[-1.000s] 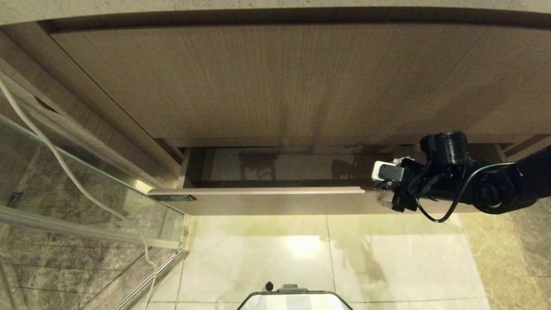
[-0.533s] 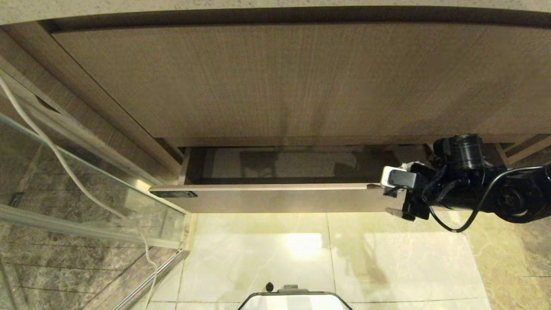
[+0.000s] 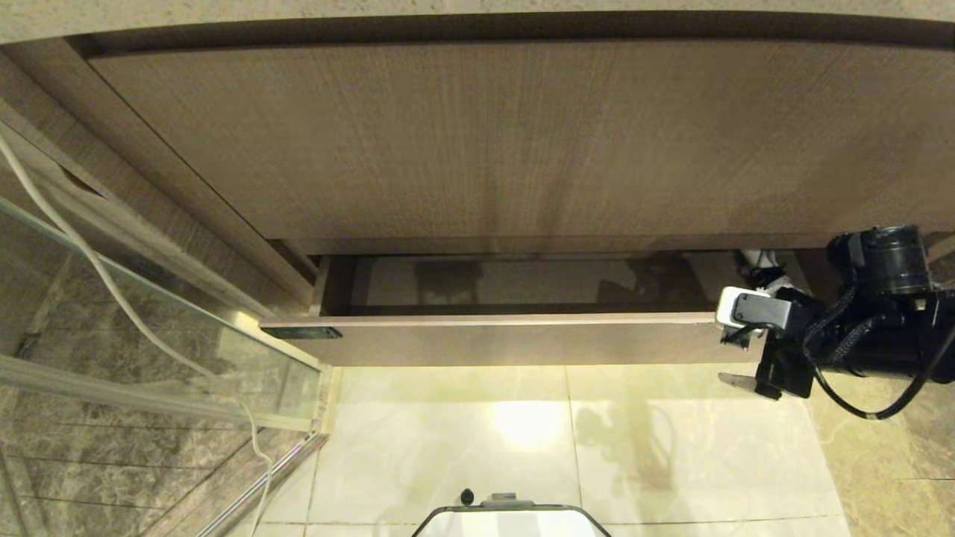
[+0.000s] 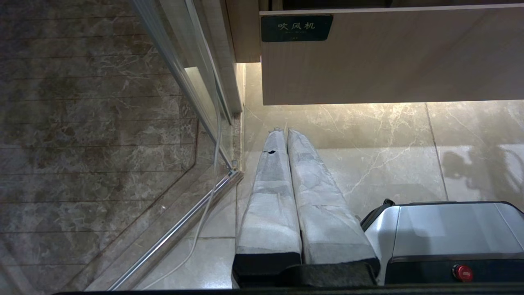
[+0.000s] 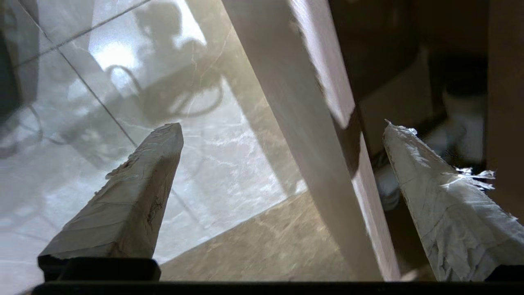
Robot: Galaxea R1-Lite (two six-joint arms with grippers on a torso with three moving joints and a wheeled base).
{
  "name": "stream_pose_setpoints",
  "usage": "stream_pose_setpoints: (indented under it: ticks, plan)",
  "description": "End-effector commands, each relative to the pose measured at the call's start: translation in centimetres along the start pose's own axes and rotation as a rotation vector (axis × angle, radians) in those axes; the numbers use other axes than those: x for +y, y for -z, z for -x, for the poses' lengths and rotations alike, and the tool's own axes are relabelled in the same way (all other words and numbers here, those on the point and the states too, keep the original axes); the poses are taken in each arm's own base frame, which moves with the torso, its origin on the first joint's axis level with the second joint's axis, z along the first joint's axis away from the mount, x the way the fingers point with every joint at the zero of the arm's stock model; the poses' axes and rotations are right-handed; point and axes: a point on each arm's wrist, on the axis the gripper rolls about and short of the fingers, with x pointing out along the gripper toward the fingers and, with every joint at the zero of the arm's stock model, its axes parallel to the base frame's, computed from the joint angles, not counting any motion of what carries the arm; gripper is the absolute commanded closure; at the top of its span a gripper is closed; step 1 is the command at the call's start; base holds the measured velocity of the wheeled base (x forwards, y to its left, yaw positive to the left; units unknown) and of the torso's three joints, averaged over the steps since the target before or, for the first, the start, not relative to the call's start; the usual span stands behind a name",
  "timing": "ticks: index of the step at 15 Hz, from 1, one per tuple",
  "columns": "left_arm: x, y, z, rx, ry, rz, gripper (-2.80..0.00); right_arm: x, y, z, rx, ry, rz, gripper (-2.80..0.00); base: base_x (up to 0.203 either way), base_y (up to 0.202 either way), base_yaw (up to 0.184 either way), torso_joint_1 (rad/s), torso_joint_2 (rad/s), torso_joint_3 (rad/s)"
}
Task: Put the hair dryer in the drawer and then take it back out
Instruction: Pull open the drawer
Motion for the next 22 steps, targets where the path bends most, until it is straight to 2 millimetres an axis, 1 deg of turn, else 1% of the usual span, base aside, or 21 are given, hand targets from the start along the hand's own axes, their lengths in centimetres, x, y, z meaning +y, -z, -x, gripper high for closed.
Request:
stream_pose_setpoints:
  ticks: [1,3,4,7,8,9,11,13,14,17,18,20,22]
  plan:
    - [0.0,0.0,0.0,-0.001,0.000,0.000,0.00,-0.3,-0.1,0.8,-0.010,0.023,-0.057,-2.80,0.000,0.000,0.000,0.000,0.00,0.000]
    - [0.0,0.0,0.0,-0.001,0.000,0.000,0.00,-0.7,-0.3,0.9,-0.018,0.036,-0.228,-2.80,0.000,0.000,0.000,0.000,0.00,0.000]
    - [0.0,0.0,0.0,-0.001,0.000,0.000,0.00,-1.1,-0.4,1.3,-0.025,0.051,-0.289,-2.80,0.000,0.000,0.000,0.000,0.00,0.000]
    - [0.0,0.0,0.0,-0.001,0.000,0.000,0.00,-1.5,0.8,3.2,0.001,0.077,-0.402,-2.80,0.000,0.000,0.000,0.000,0.00,0.000]
    - [0.0,0.0,0.0,-0.002,0.000,0.000,0.00,-1.5,1.5,4.0,0.030,0.076,-0.454,-2.80,0.000,0.000,0.000,0.000,0.00,0.000]
    - [0.0,0.0,0.0,-0.001,0.000,0.000,0.00,-1.5,2.3,4.4,0.063,0.069,-0.514,-2.80,0.000,0.000,0.000,0.000,0.00,0.000]
    - [0.0,0.0,0.0,-0.002,0.000,0.000,0.00,-1.8,3.3,5.1,0.102,0.079,-0.565,-2.80,0.000,0.000,0.000,0.000,0.00,0.000]
    - [0.0,0.0,0.0,-0.001,0.000,-0.001,0.00,-2.2,4.9,6.0,0.161,0.103,-0.623,-2.80,0.000,0.000,0.000,0.000,0.00,0.000]
    - [0.0,0.0,0.0,-0.001,0.000,-0.001,0.00,-2.8,5.5,6.3,0.176,0.130,-0.648,-2.80,0.000,0.000,0.000,0.000,0.00,0.000]
    - [0.0,0.0,0.0,-0.001,0.000,0.000,0.00,-4.2,7.2,6.1,0.214,0.185,-0.734,-2.80,0.000,0.000,0.000,0.000,0.00,0.000]
    - [0.0,0.0,0.0,-0.001,0.000,0.000,0.00,-4.6,7.6,6.0,0.221,0.199,-0.745,0.00,0.000,0.000,0.000,0.000,0.00,0.000]
    - [0.0,0.0,0.0,-0.002,0.000,-0.001,0.00,-5.6,8.3,5.5,0.226,0.229,-0.775,0.00,0.000,0.000,0.000,0.000,0.00,0.000]
    - [0.0,0.0,0.0,0.001,0.000,0.000,0.00,-6.6,8.8,4.3,0.214,0.259,-0.808,0.00,0.000,0.000,0.000,0.000,0.00,0.000]
